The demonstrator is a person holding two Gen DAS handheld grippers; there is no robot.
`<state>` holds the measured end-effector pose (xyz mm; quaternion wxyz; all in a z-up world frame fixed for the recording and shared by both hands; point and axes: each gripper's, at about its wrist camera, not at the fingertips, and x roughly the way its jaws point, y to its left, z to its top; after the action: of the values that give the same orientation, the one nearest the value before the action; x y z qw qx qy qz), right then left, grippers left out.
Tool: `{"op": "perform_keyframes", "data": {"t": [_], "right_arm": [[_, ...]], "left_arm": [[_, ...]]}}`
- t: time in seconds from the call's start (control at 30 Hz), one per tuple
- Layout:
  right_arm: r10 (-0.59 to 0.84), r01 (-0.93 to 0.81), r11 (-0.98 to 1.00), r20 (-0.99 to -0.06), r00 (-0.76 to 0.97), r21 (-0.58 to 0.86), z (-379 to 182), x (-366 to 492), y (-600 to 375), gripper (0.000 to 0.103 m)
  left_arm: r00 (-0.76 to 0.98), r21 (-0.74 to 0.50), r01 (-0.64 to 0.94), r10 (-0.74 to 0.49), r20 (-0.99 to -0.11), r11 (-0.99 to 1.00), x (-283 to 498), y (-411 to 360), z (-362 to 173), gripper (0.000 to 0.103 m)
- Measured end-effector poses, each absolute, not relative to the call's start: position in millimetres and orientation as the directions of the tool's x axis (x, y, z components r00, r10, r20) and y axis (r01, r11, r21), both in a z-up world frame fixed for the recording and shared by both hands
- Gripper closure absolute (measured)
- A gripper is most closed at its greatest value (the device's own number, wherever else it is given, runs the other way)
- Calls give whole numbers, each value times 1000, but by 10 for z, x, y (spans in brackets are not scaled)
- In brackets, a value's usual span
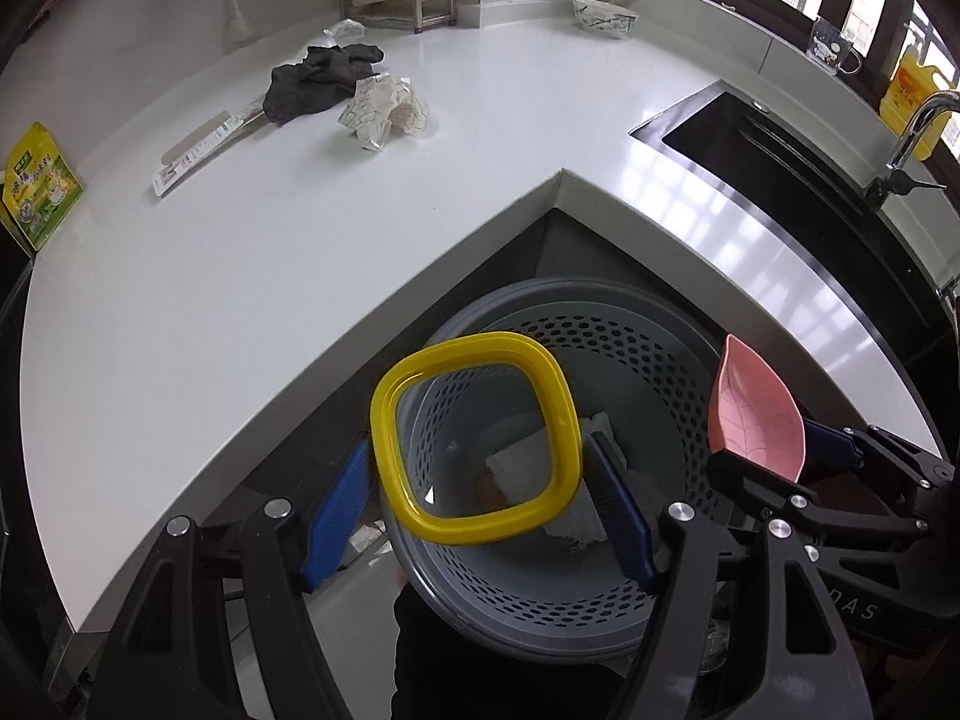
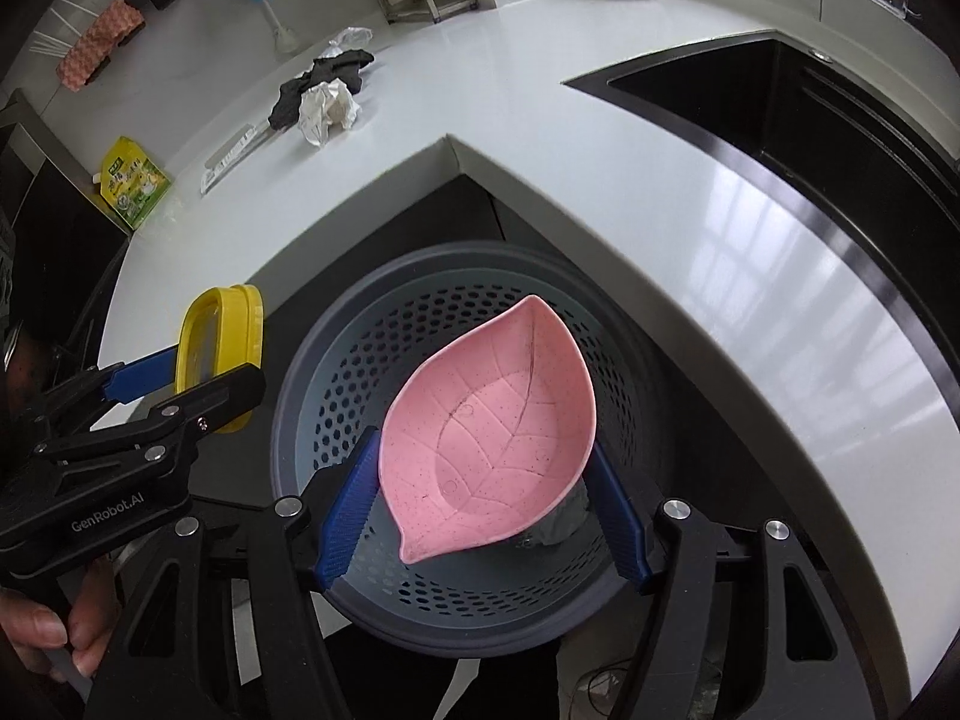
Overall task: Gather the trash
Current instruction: 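Open both tools to drop dish and container into the basket, then move both tools from the basket toward the crumpled paper and toothbrush box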
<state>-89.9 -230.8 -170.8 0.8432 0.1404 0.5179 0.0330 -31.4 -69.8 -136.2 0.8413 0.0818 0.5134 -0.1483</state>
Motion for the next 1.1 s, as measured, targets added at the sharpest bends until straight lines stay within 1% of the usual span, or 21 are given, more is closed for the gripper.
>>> {"op": "perform_keyframes", "data": {"t": [0.27, 0.3, 0.33, 0.37, 0.43, 0.77, 1.1], "right_arm": [[225, 82, 956, -882, 414, 282, -1880, -901, -2346, 38], [225, 81, 956, -880, 418, 283, -1870, -902, -2352, 36], [224, 79, 956, -879, 421, 281, -1854, -887, -2359, 32], [225, 76, 956, -877, 425, 282, -1837, -885, -2363, 31], [221, 72, 958, -873, 435, 278, -1802, -888, -2368, 31], [235, 74, 950, -852, 468, 303, -1642, -872, -2449, 31], [242, 63, 945, -819, 521, 320, -1366, -843, -2478, 31]], "left_arm": [[427, -13, 309, -151, -891, 951, -295, -671, -1414, 31], [429, -11, 305, -147, -891, 952, -294, -662, -1408, 30], [431, -8, 301, -143, -891, 954, -293, -652, -1399, 29], [432, -6, 296, -140, -891, 955, -293, -643, -1389, 27], [437, -3, 286, -133, -890, 958, -294, -620, -1366, 23], [441, 2, 262, -118, -889, 965, -304, -576, -1246, 23], [489, 14, 242, -109, -865, 970, -305, -514, -927, 20]]}}
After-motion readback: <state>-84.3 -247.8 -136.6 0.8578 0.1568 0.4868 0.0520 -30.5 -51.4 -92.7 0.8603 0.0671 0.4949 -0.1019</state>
